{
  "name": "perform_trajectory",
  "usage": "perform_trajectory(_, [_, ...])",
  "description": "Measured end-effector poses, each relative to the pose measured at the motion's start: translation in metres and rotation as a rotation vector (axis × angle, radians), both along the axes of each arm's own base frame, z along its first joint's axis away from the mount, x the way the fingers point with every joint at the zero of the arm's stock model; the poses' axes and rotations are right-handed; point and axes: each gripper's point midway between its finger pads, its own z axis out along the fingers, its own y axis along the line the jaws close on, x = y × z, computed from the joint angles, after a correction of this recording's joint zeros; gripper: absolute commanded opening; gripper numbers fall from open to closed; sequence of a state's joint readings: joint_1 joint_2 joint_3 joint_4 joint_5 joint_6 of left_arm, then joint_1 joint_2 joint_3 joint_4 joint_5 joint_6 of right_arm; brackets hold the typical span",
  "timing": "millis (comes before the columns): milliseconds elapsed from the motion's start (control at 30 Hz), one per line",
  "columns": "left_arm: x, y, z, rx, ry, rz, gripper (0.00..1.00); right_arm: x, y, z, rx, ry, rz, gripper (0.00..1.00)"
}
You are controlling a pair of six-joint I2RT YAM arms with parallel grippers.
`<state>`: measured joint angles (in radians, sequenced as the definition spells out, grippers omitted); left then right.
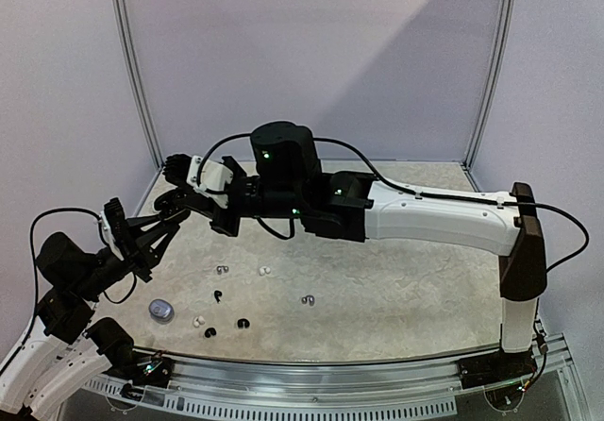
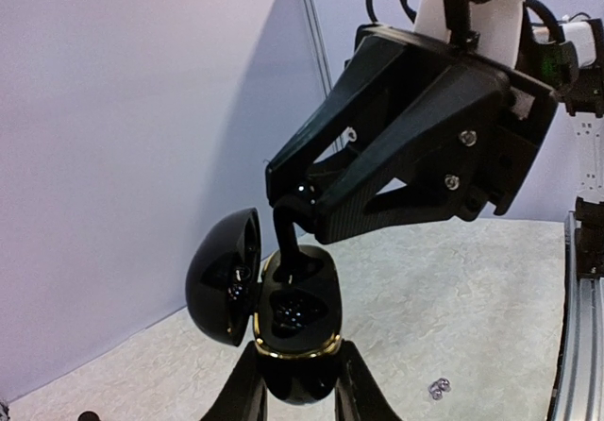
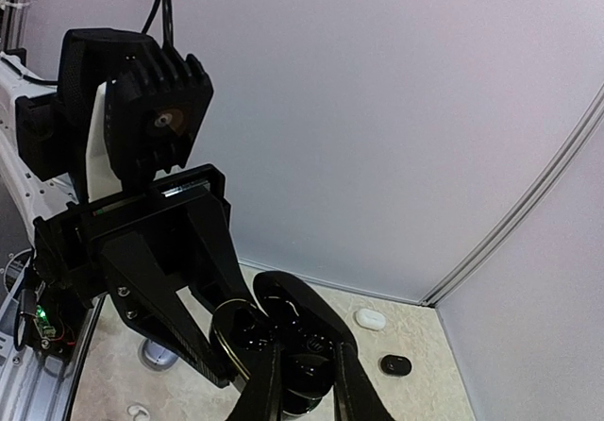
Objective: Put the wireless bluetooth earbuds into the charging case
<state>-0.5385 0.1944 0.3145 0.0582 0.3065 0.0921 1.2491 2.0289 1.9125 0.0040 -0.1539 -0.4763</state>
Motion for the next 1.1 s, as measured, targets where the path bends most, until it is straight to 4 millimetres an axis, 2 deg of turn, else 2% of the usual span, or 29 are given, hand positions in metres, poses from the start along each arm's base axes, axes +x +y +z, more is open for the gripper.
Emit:
perform_trajectory(133, [0.0001, 0.0001, 0.0000, 0.000, 0.000, 0.001, 0.00, 0.0025, -0.0003, 0.0006, 0.001, -0.009, -0.014, 0.00])
perform_trajectory(300, [0.0004, 0.0004, 0.0000, 0.000, 0.000, 0.003, 0.00, 0.0034, 0.0000, -0.0004, -0.004, -0.031, -0.017, 0.12])
perform_trajectory(400, [0.0006, 0.0003, -0.0009, 0.002, 0.004, 0.004, 0.00, 0.0042, 0.0007, -0.0024, -0.008, -0.039, -0.019, 0.16])
perform_trajectory(1100, [0.0027, 0.0013, -0.0051, 0.009, 0.019, 0.013, 0.00, 0.0084, 0.0040, -0.0081, -0.014, -0.040, -0.036, 0.20])
